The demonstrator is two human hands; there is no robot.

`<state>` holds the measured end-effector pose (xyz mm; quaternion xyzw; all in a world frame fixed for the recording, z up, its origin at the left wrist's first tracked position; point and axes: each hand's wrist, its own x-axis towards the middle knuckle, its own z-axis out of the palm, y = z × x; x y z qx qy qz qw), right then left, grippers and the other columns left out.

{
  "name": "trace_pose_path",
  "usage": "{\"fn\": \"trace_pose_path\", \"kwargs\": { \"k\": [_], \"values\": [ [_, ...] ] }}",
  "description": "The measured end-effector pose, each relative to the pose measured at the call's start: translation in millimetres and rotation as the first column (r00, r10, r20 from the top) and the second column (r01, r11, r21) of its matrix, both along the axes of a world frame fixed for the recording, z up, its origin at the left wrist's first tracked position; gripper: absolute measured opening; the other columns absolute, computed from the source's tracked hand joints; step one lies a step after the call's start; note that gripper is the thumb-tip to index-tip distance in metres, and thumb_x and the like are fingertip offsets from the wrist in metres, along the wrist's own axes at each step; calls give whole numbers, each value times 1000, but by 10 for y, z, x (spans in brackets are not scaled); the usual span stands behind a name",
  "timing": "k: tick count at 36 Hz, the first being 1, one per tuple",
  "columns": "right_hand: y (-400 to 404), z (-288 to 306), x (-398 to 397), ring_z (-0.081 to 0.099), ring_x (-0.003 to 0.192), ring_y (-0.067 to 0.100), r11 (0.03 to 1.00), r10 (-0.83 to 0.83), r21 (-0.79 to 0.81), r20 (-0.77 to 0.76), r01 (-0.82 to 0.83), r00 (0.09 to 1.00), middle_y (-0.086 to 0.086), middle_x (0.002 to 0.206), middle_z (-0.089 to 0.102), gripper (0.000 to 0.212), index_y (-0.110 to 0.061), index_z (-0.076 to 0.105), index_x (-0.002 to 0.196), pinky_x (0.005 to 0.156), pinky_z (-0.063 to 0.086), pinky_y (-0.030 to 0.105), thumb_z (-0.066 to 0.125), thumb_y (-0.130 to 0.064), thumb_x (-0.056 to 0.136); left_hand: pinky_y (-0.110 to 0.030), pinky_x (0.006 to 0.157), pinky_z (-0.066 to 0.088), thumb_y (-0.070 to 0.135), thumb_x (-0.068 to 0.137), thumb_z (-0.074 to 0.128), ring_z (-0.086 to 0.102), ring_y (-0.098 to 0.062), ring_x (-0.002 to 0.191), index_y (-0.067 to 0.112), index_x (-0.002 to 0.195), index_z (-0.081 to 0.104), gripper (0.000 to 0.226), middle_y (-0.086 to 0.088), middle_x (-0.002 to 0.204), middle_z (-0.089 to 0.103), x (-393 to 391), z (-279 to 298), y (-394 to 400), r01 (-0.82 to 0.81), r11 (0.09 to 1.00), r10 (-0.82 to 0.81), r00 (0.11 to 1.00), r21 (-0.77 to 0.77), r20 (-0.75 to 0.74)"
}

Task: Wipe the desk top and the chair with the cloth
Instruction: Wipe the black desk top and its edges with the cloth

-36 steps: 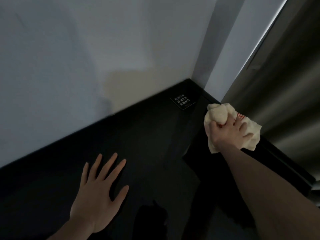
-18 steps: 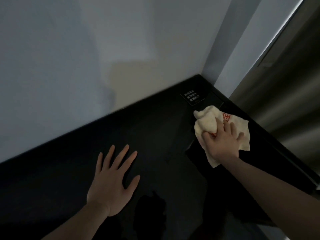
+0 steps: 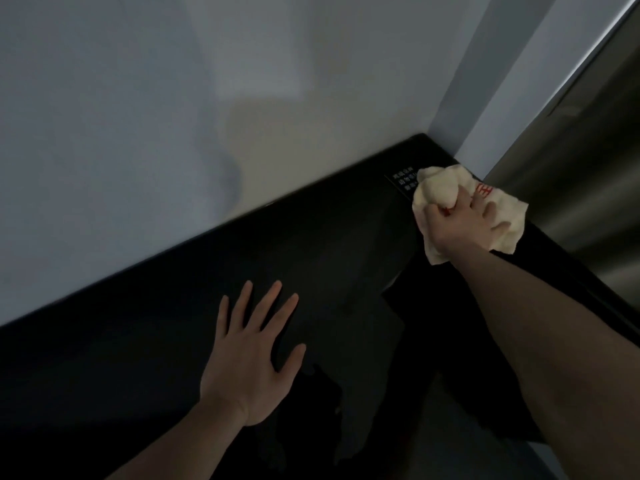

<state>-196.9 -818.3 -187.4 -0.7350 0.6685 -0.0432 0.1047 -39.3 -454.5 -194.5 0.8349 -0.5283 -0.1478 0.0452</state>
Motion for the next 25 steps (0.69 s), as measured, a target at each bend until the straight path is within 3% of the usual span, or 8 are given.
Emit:
{"fn": "trace_pose_path", "kwargs": {
  "k": [10,15,20,25],
  "values": [
    [812,5,-114,10,154,35,985,170,-9,22,-170,985,7,167,18,74,-28,21,157,120,3,65,42,-60,93,-52,127,-8,73,91,10,-25,-20,154,47,160,-4,75,16,168,-18,-6,38,11,0,1000,0,1000,3,-14],
    [1409,-20,-167,8,154,35,976,219,-9,33,-219,975,6,166,20,75,-29,20,158,120,2,65,40,-61,93,-53,127,-4,67,90,9,-16,-24,157,44,161,4,75,12,171,-7,-14,45,57,1,999,-1,1000,-32,-9],
    [2041,-15,-160,6,154,34,973,231,-16,48,-231,972,4,166,18,76,-29,17,158,121,0,64,37,-63,94,-55,126,-5,61,100,30,-14,-28,157,39,162,3,71,7,171,-6,-20,89,60,7,1000,-7,1000,-17,18],
    [2657,-11,-142,4,155,33,976,217,-20,40,-216,975,4,167,16,76,-28,13,160,122,0,63,36,-62,95,-50,128,-3,46,99,50,0,-23,158,33,161,20,70,7,169,19,-5,116,145,-49,983,21,988,-180,-150]
  ]
}}
